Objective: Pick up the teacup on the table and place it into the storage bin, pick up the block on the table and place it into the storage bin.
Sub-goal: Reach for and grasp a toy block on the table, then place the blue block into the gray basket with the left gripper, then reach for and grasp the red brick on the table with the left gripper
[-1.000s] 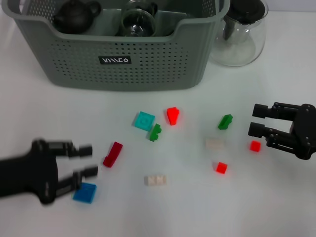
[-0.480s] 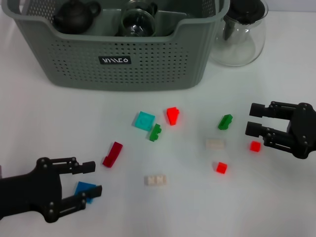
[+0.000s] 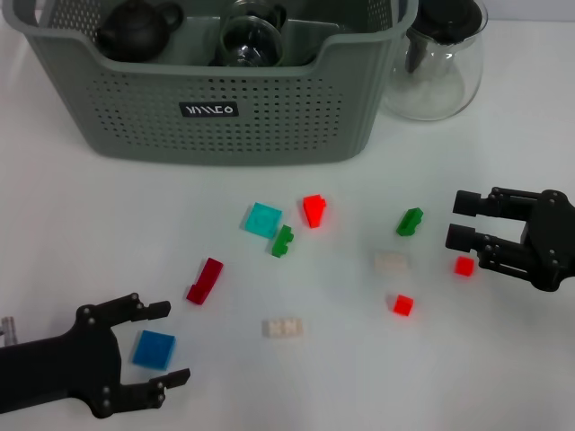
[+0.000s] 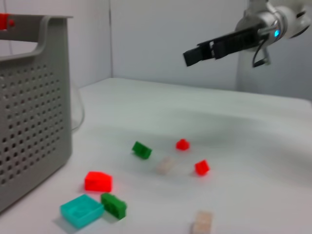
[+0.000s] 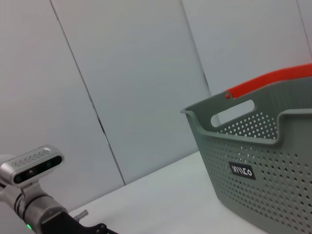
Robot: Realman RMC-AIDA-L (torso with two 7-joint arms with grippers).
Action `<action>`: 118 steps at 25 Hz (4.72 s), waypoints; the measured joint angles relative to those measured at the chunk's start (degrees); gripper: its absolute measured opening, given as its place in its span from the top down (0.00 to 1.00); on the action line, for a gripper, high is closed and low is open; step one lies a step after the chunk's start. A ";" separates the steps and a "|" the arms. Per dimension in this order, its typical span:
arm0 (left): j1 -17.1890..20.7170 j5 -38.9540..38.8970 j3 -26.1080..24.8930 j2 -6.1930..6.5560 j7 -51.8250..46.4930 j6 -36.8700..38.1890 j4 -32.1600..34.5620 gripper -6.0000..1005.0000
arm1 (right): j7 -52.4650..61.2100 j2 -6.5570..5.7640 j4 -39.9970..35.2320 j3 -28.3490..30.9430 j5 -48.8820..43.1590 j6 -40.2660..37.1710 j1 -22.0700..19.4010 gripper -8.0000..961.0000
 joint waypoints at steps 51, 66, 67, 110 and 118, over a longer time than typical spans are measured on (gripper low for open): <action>1.85 1.76 -9.89 -0.10 14.53 -9.49 -6.67 0.27 | 0.21 -0.66 1.51 -0.05 -0.16 0.14 -0.38 0.44; 1.90 2.21 -9.88 -0.16 12.59 -11.01 -6.58 0.28 | 0.20 -0.66 1.48 0.39 -1.45 0.08 -0.06 0.44; 1.75 2.21 -9.88 -0.10 11.67 -11.22 -6.52 0.31 | 0.21 -0.65 1.49 0.39 -1.46 0.09 -0.07 0.44; -32.99 -21.45 16.38 8.36 -71.46 -15.68 21.14 0.56 | -0.22 -0.12 1.56 0.55 -1.14 0.16 0.99 0.44; -36.96 -8.04 33.02 6.80 -79.09 -27.63 19.76 0.55 | -0.24 -0.12 1.61 0.57 -1.47 0.24 1.04 0.44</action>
